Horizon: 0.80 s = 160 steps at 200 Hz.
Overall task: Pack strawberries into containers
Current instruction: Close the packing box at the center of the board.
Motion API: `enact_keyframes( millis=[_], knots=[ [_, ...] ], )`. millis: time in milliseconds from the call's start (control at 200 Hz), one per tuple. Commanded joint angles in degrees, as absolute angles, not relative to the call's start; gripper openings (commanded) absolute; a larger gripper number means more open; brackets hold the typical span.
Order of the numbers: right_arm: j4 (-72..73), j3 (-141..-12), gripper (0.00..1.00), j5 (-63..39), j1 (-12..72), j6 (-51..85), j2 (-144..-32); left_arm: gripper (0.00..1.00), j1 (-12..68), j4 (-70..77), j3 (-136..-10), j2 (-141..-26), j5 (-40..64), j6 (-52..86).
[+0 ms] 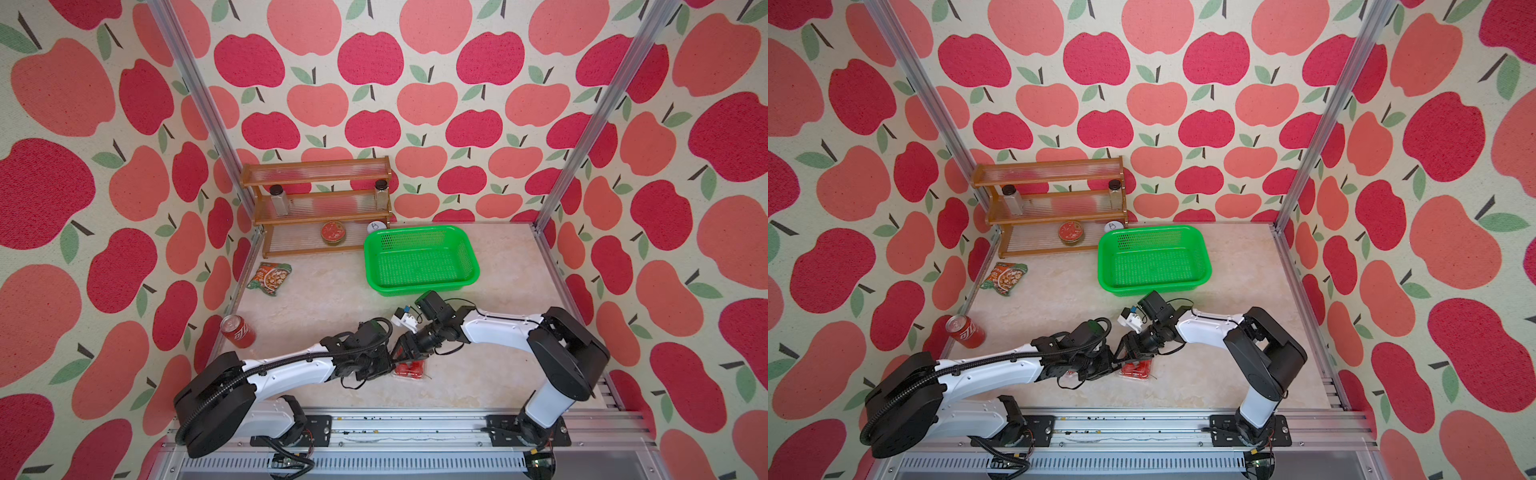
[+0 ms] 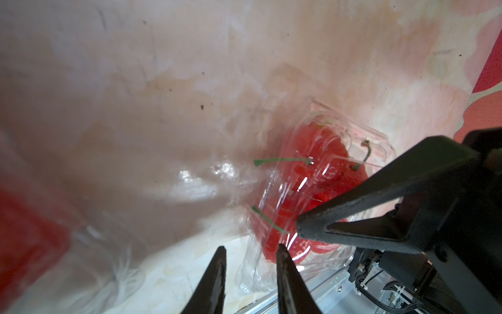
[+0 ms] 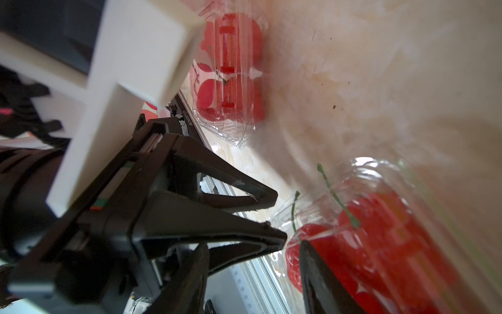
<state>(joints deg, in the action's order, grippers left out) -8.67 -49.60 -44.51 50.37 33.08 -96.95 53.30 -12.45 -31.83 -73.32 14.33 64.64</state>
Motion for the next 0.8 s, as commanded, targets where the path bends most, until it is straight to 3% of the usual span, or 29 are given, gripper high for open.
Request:
enact_keyframes(
  millis=[0,795],
  knots=[
    [-12.1,-49.3,0.56,-42.4,50.9,34.0,-98.9,0.29,54.0,-18.2,-31.3,-73.8,13.8,64.3],
    [-8.2,-47.6,0.55,-41.6,48.2,37.7,-94.4,0.28,56.2,-21.9,-36.1,-79.1,13.4,61.7]
  ],
)
